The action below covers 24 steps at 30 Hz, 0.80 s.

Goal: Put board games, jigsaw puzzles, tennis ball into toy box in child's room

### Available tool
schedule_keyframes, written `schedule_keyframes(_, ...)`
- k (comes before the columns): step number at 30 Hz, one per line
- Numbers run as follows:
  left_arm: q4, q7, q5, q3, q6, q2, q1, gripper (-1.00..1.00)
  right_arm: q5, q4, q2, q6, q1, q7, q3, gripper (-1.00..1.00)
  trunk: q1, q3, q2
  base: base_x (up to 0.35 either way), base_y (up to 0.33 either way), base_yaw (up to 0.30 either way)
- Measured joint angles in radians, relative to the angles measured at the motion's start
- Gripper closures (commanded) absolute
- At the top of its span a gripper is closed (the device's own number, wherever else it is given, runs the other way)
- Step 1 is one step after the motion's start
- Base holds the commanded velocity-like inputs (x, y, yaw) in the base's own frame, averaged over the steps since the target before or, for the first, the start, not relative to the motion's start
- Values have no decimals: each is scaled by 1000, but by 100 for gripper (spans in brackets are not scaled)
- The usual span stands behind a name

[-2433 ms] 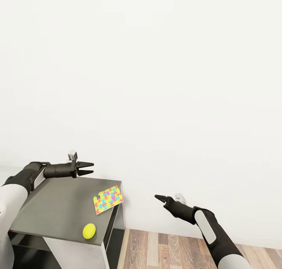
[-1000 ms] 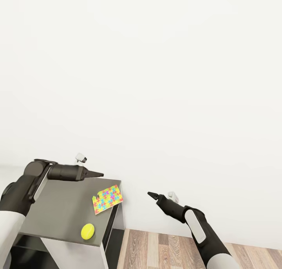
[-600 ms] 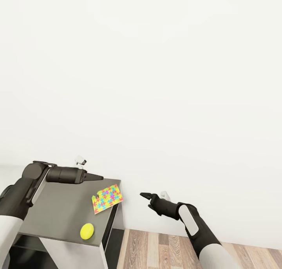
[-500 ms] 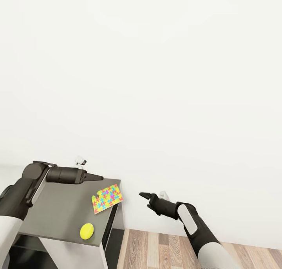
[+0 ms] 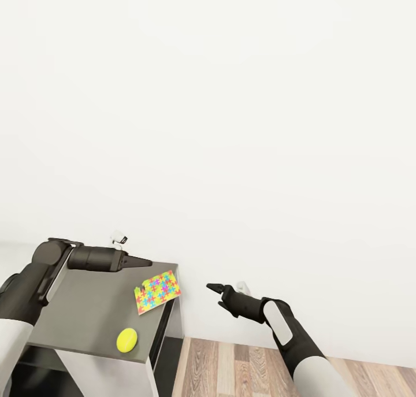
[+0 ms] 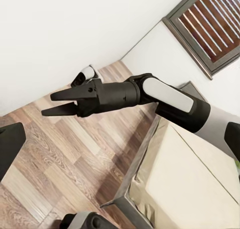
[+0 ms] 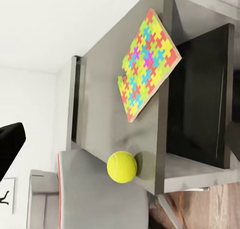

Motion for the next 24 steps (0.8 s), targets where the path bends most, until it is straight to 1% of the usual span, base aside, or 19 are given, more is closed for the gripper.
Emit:
schedule_keyframes(7,0,0,0,0,0,0,0,-100,-1,-1,-4,1,0,0,-6,-100,27,-22,-49,0,0,0)
schedule_keyframes(24,3,0,-1,2,0,1,0,-100,-1,-1,-5,-1,1,1,-9,-100,92,-75,-168,0,0,0)
